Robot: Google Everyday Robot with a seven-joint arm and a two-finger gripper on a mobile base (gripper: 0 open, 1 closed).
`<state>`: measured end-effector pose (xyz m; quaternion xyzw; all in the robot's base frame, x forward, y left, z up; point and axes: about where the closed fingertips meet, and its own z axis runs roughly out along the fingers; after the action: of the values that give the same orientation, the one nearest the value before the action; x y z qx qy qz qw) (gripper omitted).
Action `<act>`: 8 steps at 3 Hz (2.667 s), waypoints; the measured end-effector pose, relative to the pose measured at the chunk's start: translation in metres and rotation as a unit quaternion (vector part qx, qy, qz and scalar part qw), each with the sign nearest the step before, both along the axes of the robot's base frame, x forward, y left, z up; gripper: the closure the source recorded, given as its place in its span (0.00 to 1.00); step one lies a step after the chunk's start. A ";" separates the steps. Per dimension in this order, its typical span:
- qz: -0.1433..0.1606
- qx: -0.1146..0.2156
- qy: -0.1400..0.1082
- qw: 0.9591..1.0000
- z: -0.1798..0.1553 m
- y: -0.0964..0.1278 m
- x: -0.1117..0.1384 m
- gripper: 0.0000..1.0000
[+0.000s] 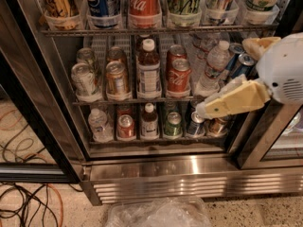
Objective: Pick coke can from top shelf of fridge
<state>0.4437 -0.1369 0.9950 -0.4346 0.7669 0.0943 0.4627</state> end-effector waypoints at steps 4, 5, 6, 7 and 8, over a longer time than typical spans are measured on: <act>-0.078 0.091 -0.124 0.985 -0.024 -0.001 0.040 0.00; -0.089 0.117 -0.138 0.979 -0.017 0.005 0.048 0.00; -0.112 0.177 -0.165 0.964 -0.002 0.010 0.065 0.00; -0.138 0.228 -0.188 0.945 0.012 0.009 0.078 0.00; -0.112 0.242 -0.191 0.945 0.023 0.045 0.076 0.00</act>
Offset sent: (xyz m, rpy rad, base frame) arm 0.0595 0.0261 0.0090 0.5047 -0.5040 -0.1388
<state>0.5198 -0.0917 1.0175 -0.2314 0.6617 0.1395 0.6994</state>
